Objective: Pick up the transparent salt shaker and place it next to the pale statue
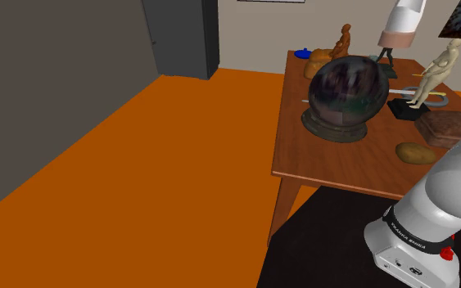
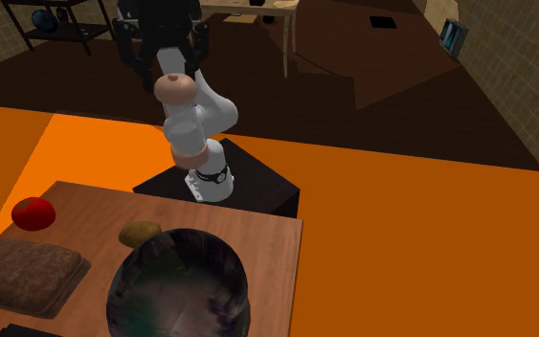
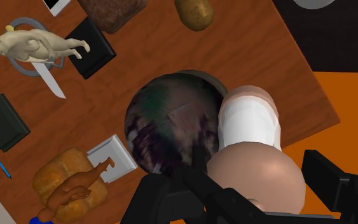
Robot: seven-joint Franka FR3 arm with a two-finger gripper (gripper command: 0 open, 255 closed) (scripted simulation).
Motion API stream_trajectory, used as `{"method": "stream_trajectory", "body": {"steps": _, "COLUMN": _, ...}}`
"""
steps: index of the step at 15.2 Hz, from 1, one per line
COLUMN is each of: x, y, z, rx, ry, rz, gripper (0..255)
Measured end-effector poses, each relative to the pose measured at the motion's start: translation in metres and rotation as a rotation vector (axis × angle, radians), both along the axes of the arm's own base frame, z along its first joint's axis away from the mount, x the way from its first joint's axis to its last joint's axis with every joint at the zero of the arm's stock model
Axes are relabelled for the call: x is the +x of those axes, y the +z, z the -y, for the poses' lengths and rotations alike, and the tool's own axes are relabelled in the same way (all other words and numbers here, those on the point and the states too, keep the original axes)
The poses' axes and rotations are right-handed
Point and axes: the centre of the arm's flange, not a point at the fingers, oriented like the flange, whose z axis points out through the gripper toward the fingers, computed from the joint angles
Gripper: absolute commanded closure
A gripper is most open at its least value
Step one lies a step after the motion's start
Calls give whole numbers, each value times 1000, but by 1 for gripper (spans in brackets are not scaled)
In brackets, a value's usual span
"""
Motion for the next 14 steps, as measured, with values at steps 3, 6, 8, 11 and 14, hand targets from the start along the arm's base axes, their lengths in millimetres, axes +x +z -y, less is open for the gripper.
{"method": "stream_trajectory", "body": {"steps": 3, "x": -1, "y": 16, "z": 0, "rx": 0, "ry": 0, "rz": 0, "gripper": 255}}
{"method": "stream_trajectory", "body": {"steps": 6, "x": -5, "y": 19, "z": 16, "rx": 0, "ry": 0, "rz": 0, "gripper": 255}}
{"method": "stream_trajectory", "body": {"steps": 8, "x": -11, "y": 22, "z": 41, "rx": 0, "ry": -2, "rz": 1, "gripper": 255}}
{"method": "stream_trajectory", "body": {"steps": 11, "x": -24, "y": 20, "z": 78, "rx": 1, "ry": -2, "rz": 0, "gripper": 255}}
{"method": "stream_trajectory", "body": {"steps": 14, "x": -37, "y": 21, "z": 113, "rx": 1, "ry": -1, "rz": 0, "gripper": 255}}
